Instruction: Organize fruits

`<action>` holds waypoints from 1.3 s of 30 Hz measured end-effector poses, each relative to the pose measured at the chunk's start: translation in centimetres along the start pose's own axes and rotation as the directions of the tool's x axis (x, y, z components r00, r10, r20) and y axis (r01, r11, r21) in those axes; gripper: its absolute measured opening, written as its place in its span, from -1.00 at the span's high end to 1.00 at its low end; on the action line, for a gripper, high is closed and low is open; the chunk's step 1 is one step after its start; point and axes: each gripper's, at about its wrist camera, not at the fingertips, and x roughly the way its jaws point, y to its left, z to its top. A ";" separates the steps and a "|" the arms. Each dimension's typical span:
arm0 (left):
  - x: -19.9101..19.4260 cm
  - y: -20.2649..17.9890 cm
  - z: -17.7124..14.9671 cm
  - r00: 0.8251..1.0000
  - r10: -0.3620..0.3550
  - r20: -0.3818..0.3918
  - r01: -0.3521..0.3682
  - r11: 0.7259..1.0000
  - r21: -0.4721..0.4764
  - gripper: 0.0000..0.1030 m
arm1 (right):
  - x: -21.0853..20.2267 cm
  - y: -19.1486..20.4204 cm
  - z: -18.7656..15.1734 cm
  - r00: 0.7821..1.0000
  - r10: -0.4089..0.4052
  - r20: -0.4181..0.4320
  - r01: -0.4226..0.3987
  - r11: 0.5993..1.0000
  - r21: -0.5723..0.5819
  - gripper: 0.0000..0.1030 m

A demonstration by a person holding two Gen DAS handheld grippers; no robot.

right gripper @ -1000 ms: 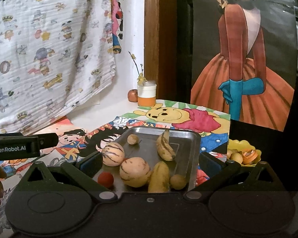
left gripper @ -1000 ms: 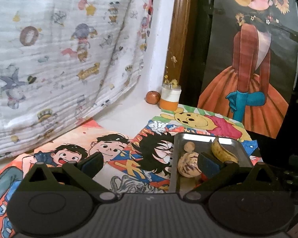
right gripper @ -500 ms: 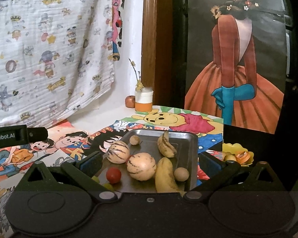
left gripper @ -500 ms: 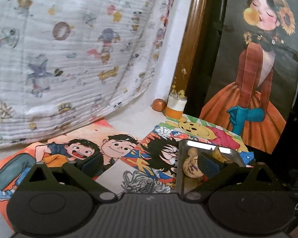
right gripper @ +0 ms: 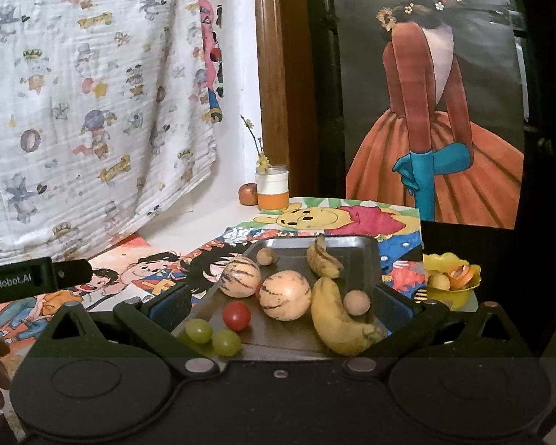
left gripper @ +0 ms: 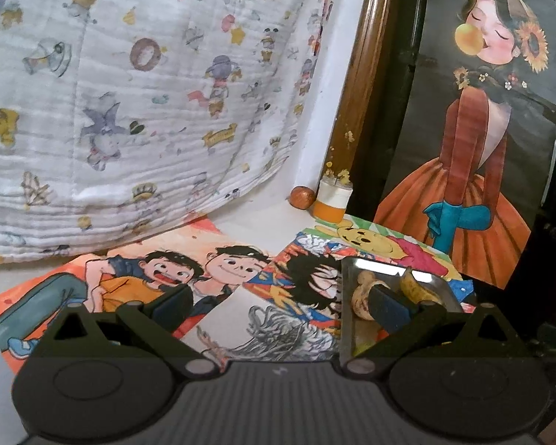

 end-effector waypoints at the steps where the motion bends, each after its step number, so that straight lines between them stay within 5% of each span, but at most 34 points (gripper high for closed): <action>1: -0.1 0.2 -0.1 1.000 0.001 -0.002 -0.001 1.000 0.001 -0.99 | -0.1 0.1 -0.1 1.000 -0.003 0.000 0.003 1.000 -0.002 -0.99; 39: -3.9 2.3 -4.0 0.997 -0.078 -0.005 0.078 0.993 0.093 -0.99 | -4.6 2.6 -5.3 0.992 0.092 0.081 -0.093 0.996 0.004 -0.99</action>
